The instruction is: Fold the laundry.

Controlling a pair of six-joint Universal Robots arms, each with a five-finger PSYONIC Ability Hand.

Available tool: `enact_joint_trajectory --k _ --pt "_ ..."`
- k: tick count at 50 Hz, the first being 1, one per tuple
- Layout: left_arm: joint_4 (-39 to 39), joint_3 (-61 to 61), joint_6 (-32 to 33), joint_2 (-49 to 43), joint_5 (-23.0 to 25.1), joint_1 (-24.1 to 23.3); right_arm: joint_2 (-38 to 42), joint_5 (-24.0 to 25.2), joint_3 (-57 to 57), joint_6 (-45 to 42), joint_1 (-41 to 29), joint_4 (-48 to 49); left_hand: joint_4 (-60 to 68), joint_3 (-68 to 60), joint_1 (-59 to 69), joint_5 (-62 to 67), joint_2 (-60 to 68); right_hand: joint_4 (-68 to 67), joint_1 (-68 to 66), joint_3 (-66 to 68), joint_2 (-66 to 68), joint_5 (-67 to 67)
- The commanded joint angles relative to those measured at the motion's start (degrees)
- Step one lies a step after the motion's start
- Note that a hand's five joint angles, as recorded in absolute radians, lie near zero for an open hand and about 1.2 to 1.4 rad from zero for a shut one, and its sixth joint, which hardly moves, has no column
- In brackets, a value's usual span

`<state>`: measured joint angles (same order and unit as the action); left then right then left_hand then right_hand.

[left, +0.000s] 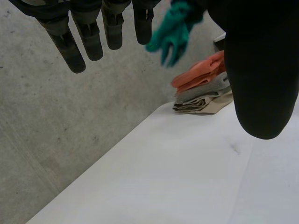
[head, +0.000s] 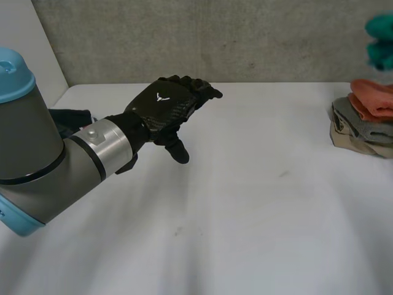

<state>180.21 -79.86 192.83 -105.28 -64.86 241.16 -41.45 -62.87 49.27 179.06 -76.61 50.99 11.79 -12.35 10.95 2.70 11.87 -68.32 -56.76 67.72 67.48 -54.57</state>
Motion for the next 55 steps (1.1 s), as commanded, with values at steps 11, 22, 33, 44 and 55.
enact_joint_trajectory --k 11,22,33,44,55 --pt "0.06 -1.35 0.00 -0.10 0.00 -0.60 9.55 19.36 11.19 1.46 12.54 6.31 0.78 -0.22 1.62 -0.13 0.70 -11.68 -23.24 12.28 12.52 -15.43" --pt "0.06 -1.44 -0.17 -0.02 0.00 -0.78 3.05 18.66 14.71 2.34 12.98 5.53 0.78 -0.22 1.62 -0.13 0.70 16.94 5.39 -16.35 -16.11 13.20" --pt "0.06 -1.35 -0.17 0.33 0.00 -0.78 -6.54 18.66 21.66 1.91 16.05 -5.88 0.28 0.28 1.12 -0.63 0.20 58.32 46.76 -57.72 -57.48 54.57" --pt "0.06 -1.26 -0.96 2.62 0.00 -1.13 -12.08 8.05 16.48 -20.47 26.68 -43.92 0.28 0.28 1.11 -0.63 0.19 58.32 46.76 -57.72 -57.48 54.57" --pt "3.21 -1.08 -7.11 6.83 -0.88 -0.43 -19.80 -20.62 11.54 -35.99 23.10 -36.78 0.61 -0.06 1.45 -0.29 0.53 58.32 46.76 -57.72 -57.48 54.57"
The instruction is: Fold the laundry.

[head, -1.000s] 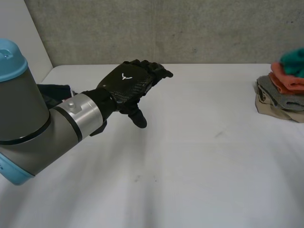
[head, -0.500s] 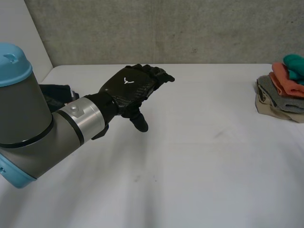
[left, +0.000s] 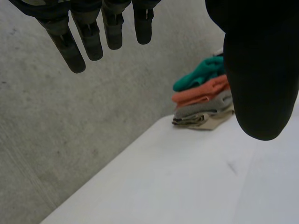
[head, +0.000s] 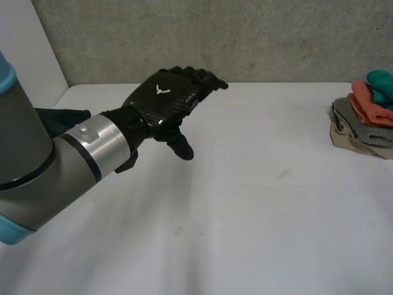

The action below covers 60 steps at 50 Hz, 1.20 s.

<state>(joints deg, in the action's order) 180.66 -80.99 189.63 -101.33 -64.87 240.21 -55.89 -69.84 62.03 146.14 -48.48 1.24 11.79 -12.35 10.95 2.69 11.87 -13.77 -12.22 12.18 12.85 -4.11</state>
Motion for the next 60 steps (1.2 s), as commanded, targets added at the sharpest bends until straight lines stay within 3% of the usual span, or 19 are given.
enact_joint_trajectory --k 1,4,6,7,11,12,15,16,19,23,27,34,38,43,50,56,60 --pt "3.29 -0.05 -4.27 3.24 -1.57 0.61 -7.02 -14.00 -0.43 -1.75 -5.92 15.26 0.61 -0.06 1.45 -0.29 0.54 3.77 2.22 -2.18 -2.85 4.11" --pt "5.57 -0.14 -5.59 4.65 -6.14 1.22 -15.36 -13.30 6.33 4.75 -10.13 24.49 0.61 -0.06 1.45 -0.29 0.54 3.77 2.22 -2.18 -2.85 4.11" --pt "8.12 -0.14 -5.77 5.79 -13.50 2.80 -22.91 -11.64 14.22 11.76 -16.88 33.00 0.45 0.11 1.28 -0.46 0.37 3.77 2.22 -2.18 -2.85 4.11" --pt "8.47 -0.14 -5.68 5.88 -14.49 2.98 -24.25 -10.76 16.35 13.37 -18.57 35.04 0.45 0.11 1.28 -0.46 0.37 3.77 2.22 -2.18 -2.85 4.11" --pt "11.90 0.30 -4.63 6.32 -22.22 6.49 -29.44 -4.35 26.81 20.32 -28.49 42.17 0.11 0.45 0.95 -0.79 0.03 3.77 2.22 -2.18 -2.85 4.11" --pt "12.60 0.48 -3.93 6.06 -23.71 9.72 -30.49 -0.77 30.83 21.72 -32.78 43.83 0.11 0.45 0.95 -0.80 0.03 3.77 2.22 -2.18 -2.85 4.11" --pt "12.78 0.22 -1.64 5.36 -23.90 15.09 -30.94 6.35 37.70 21.38 -41.83 43.94 0.11 0.45 0.95 -0.80 0.03 3.77 2.22 -2.18 -2.85 4.11" --pt "13.05 -0.05 1.32 4.05 -23.90 19.03 -30.77 7.69 39.12 21.12 -43.96 43.68 -0.06 0.62 0.78 -0.96 -0.14 3.77 2.22 -2.18 -2.85 4.11" --pt "13.14 -0.05 6.08 0.63 -23.81 23.36 -29.98 11.91 44.03 19.46 -50.02 40.71 -0.06 0.62 0.78 -0.96 -0.14 3.77 2.22 -2.18 -2.85 4.11" --pt "13.14 1.00 14.96 -7.98 -23.11 28.46 -25.95 11.40 46.16 14.98 -55.04 32.99 -0.56 1.12 0.27 -1.47 -0.64 3.77 2.22 -2.18 -2.85 4.11" --pt "13.31 3.63 25.58 -18.86 -18.47 34.16 -20.77 9.91 46.25 9.18 -57.95 25.24 -0.56 1.12 0.27 -1.47 -0.64 3.77 2.22 -2.18 -2.85 4.11" --pt "13.31 11.54 29.57 -32.07 -10.99 38.67 -17.67 7.35 47.13 3.98 -58.22 21.88 0.78 -0.22 1.62 -0.12 0.70 3.77 2.22 -2.18 -2.85 4.11" --pt "13.31 16.20 29.39 -37.52 -9.40 38.93 -16.88 7.35 47.40 3.54 -57.96 21.88 6.48 -5.92 7.31 5.57 6.40 3.77 2.22 -2.18 -2.85 4.11" --pt "15.15 19.72 28.95 -40.52 -10.10 38.58 -16.79 7.26 47.40 3.71 -57.61 21.88 68.10 -67.54 68.94 67.19 68.02 3.77 2.22 -2.18 -2.85 4.11" --pt "19.90 13.94 22.38 -32.63 -10.90 33.41 -16.79 7.09 47.40 4.33 -57.69 22.23 68.21 -67.65 69.05 67.31 68.13 3.77 2.22 -2.18 -2.85 4.11" --pt "26.66 4.79 10.95 -19.44 -10.81 22.34 -17.41 3.84 46.52 4.68 -57.34 22.84 68.21 -67.65 69.05 67.31 68.13 3.77 2.22 -2.18 -2.85 4.11" --pt "28.60 2.50 6.55 -13.72 -10.72 13.29 -18.46 -2.04 45.64 4.85 -55.68 23.72 68.21 -67.65 69.05 67.31 68.13 3.77 2.22 -2.18 -2.85 4.11"
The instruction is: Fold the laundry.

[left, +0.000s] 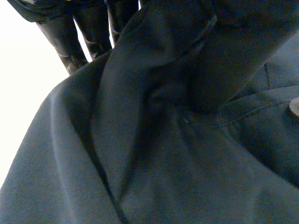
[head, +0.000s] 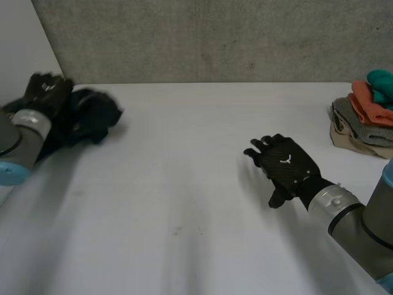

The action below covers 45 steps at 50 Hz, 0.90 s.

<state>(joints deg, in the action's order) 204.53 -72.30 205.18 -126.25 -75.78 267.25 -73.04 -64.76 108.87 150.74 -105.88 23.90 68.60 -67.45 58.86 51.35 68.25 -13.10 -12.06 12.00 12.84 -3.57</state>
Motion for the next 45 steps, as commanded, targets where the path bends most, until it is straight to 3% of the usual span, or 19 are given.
enact_joint_trajectory --k 1,5,11,12,13,14,17,24,29,33,39,45 --pt "4.82 -6.36 -9.53 11.72 0.20 -15.43 -2.02 -9.39 -1.29 0.61 2.69 1.50 11.40 -12.55 21.14 18.65 11.75 3.10 2.06 -2.00 -2.84 3.57" --pt "4.65 -6.01 -10.94 10.33 -0.07 -23.25 -2.81 -12.66 -1.38 2.71 4.54 2.55 11.40 -12.55 21.14 18.65 11.75 3.10 2.06 -2.00 -2.84 3.57" --pt "4.82 -2.68 -10.41 -0.48 -0.07 -37.85 -2.73 -14.86 -2.34 4.83 6.21 3.79 11.40 -12.55 21.14 18.65 11.75 3.10 2.06 -2.00 -2.84 3.57" --pt "4.82 -1.98 -10.41 -1.80 -0.24 -38.99 -2.73 -15.13 -2.52 4.92 6.65 3.79 -2.24 1.08 7.51 5.01 -1.88 3.10 2.06 -2.00 -2.84 3.57" --pt "4.56 -0.84 -10.24 -4.16 -0.77 -40.39 -2.73 -15.91 -3.04 4.92 7.44 3.79 -38.01 36.86 -28.27 -30.76 -37.66 3.10 2.06 -2.00 -2.84 3.57" --pt "4.47 -0.22 -10.24 -5.05 -0.77 -41.10 -2.73 -16.27 -3.31 5.01 7.79 3.70 -53.19 52.03 -43.45 -45.94 -52.84 3.10 2.06 -2.00 -2.84 3.57" --pt "4.47 0.49 -9.36 -5.77 -0.95 -43.12 -2.73 -17.41 -3.92 5.01 8.58 3.61 -58.60 57.45 -48.86 -51.35 -58.25 3.10 2.06 -2.00 -2.84 3.57" --pt "2.54 -1.53 -8.21 -0.15 -3.58 -41.82 -2.81 -17.76 -4.89 4.83 8.67 3.08 -58.60 57.45 -48.86 -51.35 -58.25 3.10 2.06 -2.00 -2.84 3.57" --pt "0.52 -6.96 -8.13 6.61 -5.08 -34.90 -4.21 -17.77 -5.07 4.22 8.24 0.28 -58.60 57.45 -48.86 -51.35 -58.25 3.10 2.06 -2.00 -2.84 3.57" --pt "-0.53 -10.40 -8.13 9.78 -4.73 -28.39 -7.73 -17.94 -6.47 4.65 7.80 -8.67 -58.60 57.45 -48.86 -51.35 -58.25 3.10 2.06 -2.00 -2.84 3.57" --pt "-4.40 -10.23 -8.39 8.74 -3.24 -22.75 -12.99 -18.29 -8.40 9.47 3.94 -24.57 -57.72 56.56 -47.98 -50.47 -57.37 3.10 2.06 -2.00 -2.84 3.57" --pt "-12.04 -6.55 -8.74 0.84 0.54 -22.13 -14.68 -20.04 -9.02 15.02 -2.48 -27.06 -56.20 55.05 -46.46 -48.95 -55.85 3.10 2.06 -2.00 -2.84 3.57"
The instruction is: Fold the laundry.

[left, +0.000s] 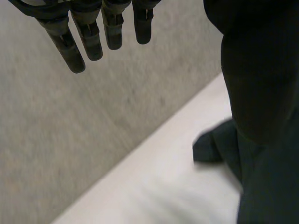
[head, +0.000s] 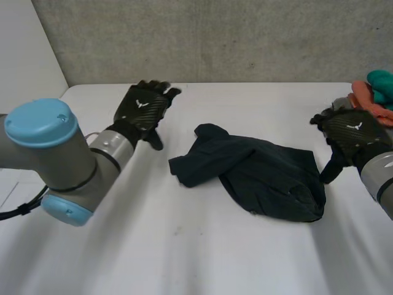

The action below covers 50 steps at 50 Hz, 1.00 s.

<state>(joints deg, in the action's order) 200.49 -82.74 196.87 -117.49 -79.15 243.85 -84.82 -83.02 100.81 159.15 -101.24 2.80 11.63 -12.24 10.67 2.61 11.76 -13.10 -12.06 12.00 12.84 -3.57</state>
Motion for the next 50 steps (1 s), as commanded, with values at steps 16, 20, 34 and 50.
enact_joint_trajectory --k 16,20,34,50 --pt "-11.09 13.83 -5.53 -19.88 3.92 -2.67 11.16 -20.15 -3.69 7.05 -23.39 -2.02 9.85 -9.24 10.81 8.87 9.71 -5.55 -6.59 6.65 5.81 -5.08" --pt "-9.68 17.26 -5.44 -22.78 3.92 -3.11 13.63 -23.50 -3.34 6.96 -23.83 2.81 19.92 -19.31 20.88 18.94 19.79 -24.36 -25.40 25.46 24.62 -23.89" --pt "-1.25 18.76 -4.74 -20.34 -9.43 -5.93 6.00 -21.05 -3.78 1.53 -22.86 8.98 68.37 -67.76 69.33 67.39 68.24 -66.90 -67.94 68.00 67.16 -66.43" --pt "-8.87 0.58 -4.74 22.10 -12.69 -1.62 -7.73 -6.72 -18.98 -5.25 -11.44 -10.26 68.37 -67.76 69.33 67.39 68.24 -66.90 -67.94 68.00 67.16 -66.43"
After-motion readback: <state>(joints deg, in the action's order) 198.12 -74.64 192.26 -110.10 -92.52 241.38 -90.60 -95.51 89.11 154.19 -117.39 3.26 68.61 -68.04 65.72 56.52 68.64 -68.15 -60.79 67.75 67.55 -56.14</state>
